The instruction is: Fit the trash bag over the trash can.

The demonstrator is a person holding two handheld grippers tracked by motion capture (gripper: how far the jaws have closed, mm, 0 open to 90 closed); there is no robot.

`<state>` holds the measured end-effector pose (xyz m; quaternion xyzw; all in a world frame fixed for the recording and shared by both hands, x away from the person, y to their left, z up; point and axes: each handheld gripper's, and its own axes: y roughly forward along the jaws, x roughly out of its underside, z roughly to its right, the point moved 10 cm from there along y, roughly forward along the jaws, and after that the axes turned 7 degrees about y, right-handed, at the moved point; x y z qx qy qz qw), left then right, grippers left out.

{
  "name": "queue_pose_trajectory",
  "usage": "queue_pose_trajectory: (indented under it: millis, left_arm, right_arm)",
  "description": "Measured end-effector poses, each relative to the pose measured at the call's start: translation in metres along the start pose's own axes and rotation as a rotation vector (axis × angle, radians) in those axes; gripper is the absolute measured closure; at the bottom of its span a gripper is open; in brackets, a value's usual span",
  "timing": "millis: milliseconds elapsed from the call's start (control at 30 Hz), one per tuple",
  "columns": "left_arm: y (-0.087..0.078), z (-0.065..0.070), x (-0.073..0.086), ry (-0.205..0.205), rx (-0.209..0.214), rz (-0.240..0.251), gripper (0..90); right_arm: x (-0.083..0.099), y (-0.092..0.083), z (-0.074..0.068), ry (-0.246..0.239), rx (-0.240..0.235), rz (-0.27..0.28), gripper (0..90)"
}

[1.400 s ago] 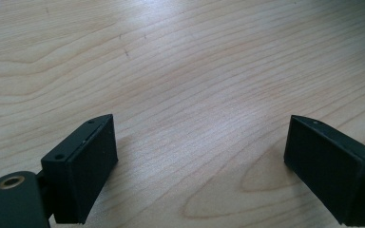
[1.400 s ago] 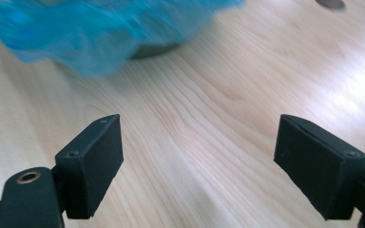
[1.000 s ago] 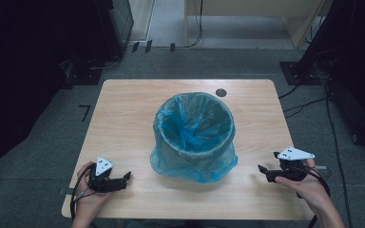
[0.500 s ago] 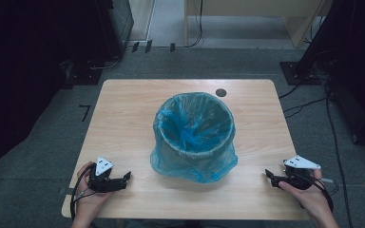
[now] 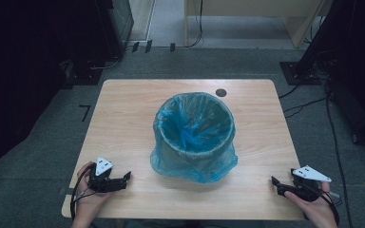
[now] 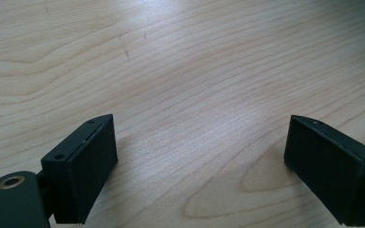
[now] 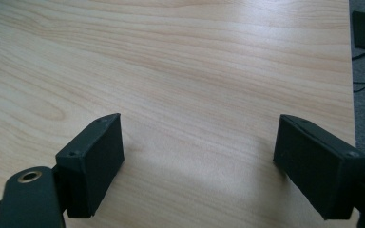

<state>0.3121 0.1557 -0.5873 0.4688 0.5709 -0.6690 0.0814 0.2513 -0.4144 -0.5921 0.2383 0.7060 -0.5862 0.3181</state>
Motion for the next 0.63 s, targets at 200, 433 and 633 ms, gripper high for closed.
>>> queue_pose_trajectory:
  millis: [200, 433, 633]
  left_arm:
    - [0.0, -0.0002, 0.0001, -0.001, -0.001, 0.0, 9.7]
    - [-0.0001, -0.0005, 0.0001, 0.0, -0.002, -0.001, 9.7]
    - [0.0005, -0.0006, -0.0003, -0.005, -0.003, 0.002, 9.7]
  right_arm:
    - [0.0038, -0.0031, 0.0024, 0.03, 0.025, -0.004, 13.9]
    - [0.0043, -0.004, 0.0044, 0.048, 0.039, -0.001, 13.8]
    - [0.0044, -0.0044, 0.0062, 0.059, 0.053, 0.002, 13.7]
